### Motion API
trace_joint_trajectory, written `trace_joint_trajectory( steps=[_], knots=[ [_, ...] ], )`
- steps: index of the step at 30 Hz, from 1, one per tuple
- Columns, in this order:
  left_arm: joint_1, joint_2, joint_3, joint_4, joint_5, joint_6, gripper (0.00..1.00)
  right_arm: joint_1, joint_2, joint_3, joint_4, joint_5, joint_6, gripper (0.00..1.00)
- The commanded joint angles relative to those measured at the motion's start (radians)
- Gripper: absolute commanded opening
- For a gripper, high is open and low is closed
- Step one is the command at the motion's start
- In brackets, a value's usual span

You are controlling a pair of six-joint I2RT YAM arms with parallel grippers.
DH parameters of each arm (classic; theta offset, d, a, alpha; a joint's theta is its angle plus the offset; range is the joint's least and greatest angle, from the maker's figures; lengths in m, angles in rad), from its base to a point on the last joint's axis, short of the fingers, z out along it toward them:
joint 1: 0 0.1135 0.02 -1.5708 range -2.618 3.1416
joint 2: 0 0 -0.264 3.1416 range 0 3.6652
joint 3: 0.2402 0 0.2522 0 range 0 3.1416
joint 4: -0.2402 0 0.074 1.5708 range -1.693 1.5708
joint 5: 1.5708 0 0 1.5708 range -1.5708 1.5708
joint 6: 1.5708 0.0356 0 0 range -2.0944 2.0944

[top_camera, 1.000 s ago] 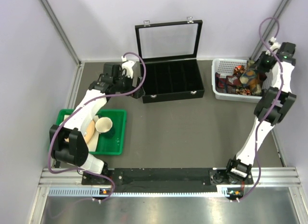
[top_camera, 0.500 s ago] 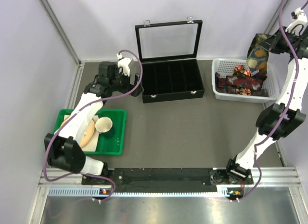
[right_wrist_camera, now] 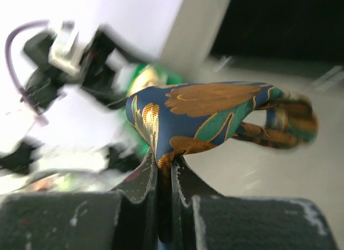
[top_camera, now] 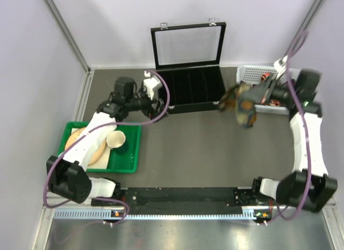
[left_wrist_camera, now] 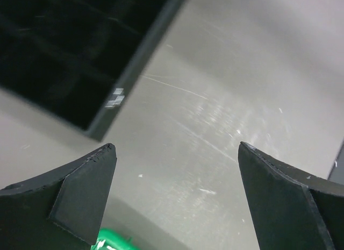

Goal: Roll the ties
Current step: Place the tie at the center of the board.

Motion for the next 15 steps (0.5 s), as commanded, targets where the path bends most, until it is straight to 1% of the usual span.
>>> trace_joint_trajectory(
  steps=[1, 2, 3, 4, 5, 6, 7, 8, 9, 10, 12, 13, 14, 15],
  knots=[
    [-0.055, -0.039, -0.029, -0.001, 0.046, 0.131, 0.99, 0.13, -0.184, -0.345, 0.236, -0.082, 0.269, 0.0],
    [-0.058, -0.044, -0.041, -0.015, 0.05, 0.137, 0.99, 0.171, -0.215, -0.409, 0.308, -0.072, 0.318, 0.0],
    [-0.06, -0.047, -0.048, -0.019, 0.05, 0.144, 0.99, 0.204, -0.253, -0.482, 0.399, -0.06, 0.466, 0.0],
    [-0.061, -0.05, -0.056, -0.026, 0.05, 0.148, 0.99, 0.248, -0.309, -0.621, 0.481, -0.045, 0.562, 0.0],
    [-0.061, -0.059, -0.068, -0.03, 0.053, 0.153, 0.99, 0.265, -0.404, -0.673, 0.529, 0.018, 0.637, 0.0],
    [-0.061, -0.064, -0.076, -0.044, 0.053, 0.154, 0.99, 0.27, -0.449, -0.714, 0.538, 0.049, 0.765, 0.0],
    [-0.063, -0.076, -0.084, -0.049, 0.052, 0.159, 0.99, 0.318, -0.483, -0.794, 0.573, 0.072, 0.841, 0.0],
    [-0.063, -0.082, -0.099, -0.055, 0.05, 0.159, 0.99, 0.351, -0.505, -0.791, 0.548, 0.108, 0.884, 0.0],
    [-0.064, -0.087, -0.11, -0.059, 0.044, 0.159, 0.99, 0.359, -0.5, -0.776, 0.332, 0.139, 0.823, 0.0],
    [-0.066, -0.096, -0.117, -0.065, 0.044, 0.16, 0.99, 0.351, -0.494, -0.787, 0.296, 0.156, 0.829, 0.0],
    [-0.072, -0.094, -0.131, -0.078, 0.035, 0.167, 0.99, 0.321, -0.438, -0.808, 0.292, 0.168, 0.853, 0.0],
    [-0.075, -0.088, -0.134, -0.09, 0.024, 0.171, 0.99, 0.299, -0.413, -0.828, 0.214, 0.187, 0.845, 0.0],
    [-0.077, -0.084, -0.136, -0.095, 0.017, 0.173, 0.99, 0.279, -0.393, -0.851, 0.209, 0.202, 0.857, 0.0],
    [-0.081, -0.078, -0.134, -0.099, 0.012, 0.176, 0.99, 0.209, -0.337, -0.862, 0.175, 0.223, 0.839, 0.0]
  ],
)
